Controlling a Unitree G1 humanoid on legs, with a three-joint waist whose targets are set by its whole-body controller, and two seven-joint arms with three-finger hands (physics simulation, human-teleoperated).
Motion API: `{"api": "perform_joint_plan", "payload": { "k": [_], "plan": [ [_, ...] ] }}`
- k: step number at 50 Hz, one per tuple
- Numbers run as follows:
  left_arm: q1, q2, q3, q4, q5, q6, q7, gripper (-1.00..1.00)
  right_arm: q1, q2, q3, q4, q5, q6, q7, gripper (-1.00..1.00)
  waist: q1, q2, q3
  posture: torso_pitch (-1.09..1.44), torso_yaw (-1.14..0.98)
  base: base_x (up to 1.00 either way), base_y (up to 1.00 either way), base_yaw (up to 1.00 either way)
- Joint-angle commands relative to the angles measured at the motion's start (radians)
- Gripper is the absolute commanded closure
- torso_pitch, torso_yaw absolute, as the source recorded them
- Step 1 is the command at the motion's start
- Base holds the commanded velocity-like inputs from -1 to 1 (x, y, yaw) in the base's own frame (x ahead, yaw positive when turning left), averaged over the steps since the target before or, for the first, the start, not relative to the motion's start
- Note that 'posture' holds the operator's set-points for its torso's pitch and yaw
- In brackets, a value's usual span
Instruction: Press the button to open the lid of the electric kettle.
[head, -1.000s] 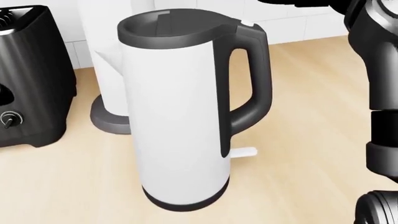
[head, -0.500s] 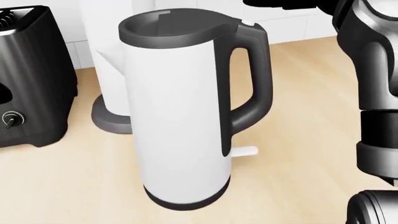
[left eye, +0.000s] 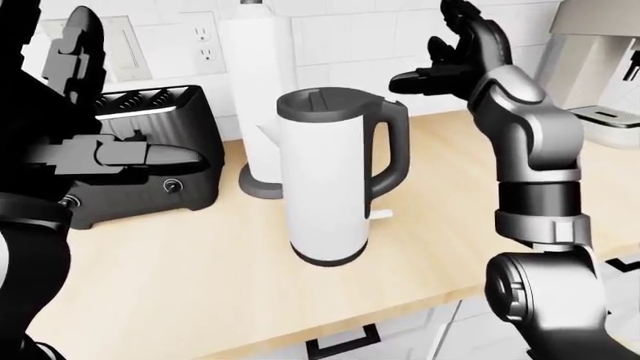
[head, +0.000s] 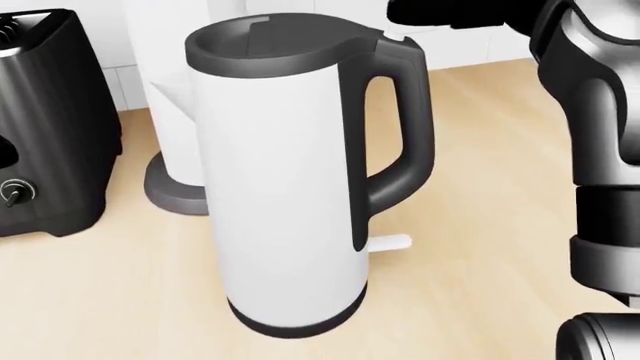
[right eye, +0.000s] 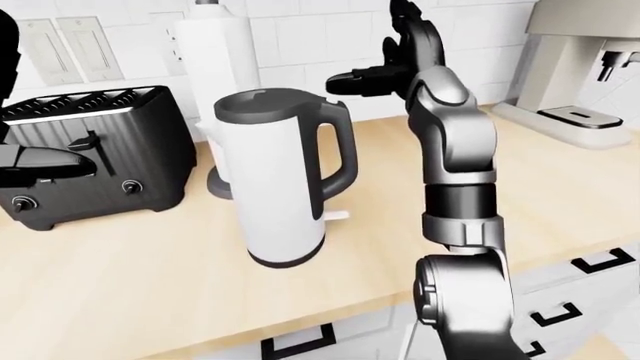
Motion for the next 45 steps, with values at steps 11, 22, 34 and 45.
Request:
{"api": "perform_joint_plan", "payload": {
  "k": [11, 22, 34, 45],
  "plan": [
    [-0.024, 0.019, 0.017, -0.002, -0.002, -0.021, 0.009, -1.0, -0.021, -0.008, -0.001, -0.042, -0.018, -0.033, 0.014, -1.0, 0.0, 0.0, -0.011, -0.37, 0.0, 0.0, 0.0, 0.0],
    [-0.024, 0.027, 0.017, -0.001, -0.014, -0.024, 0.019, -1.0, 0.028, -0.011, -0.001, -0.059, -0.066, -0.057, 0.05, -1.0, 0.001, -0.001, -0.012, -0.37, 0.0, 0.0, 0.0, 0.0],
    [-0.024, 0.031, 0.018, -0.003, -0.021, -0.023, 0.025, -1.0, 0.034, -0.008, -0.006, -0.062, -0.073, -0.058, 0.054, -1.0, 0.003, -0.002, -0.013, -0.37, 0.0, 0.0, 0.0, 0.0],
    [-0.029, 0.036, 0.018, -0.003, -0.03, -0.022, 0.03, -1.0, 0.027, 0.003, 0.009, -0.041, -0.096, -0.037, 0.064, -1.0, 0.002, -0.001, -0.014, -0.37, 0.0, 0.0, 0.0, 0.0]
  ]
}}
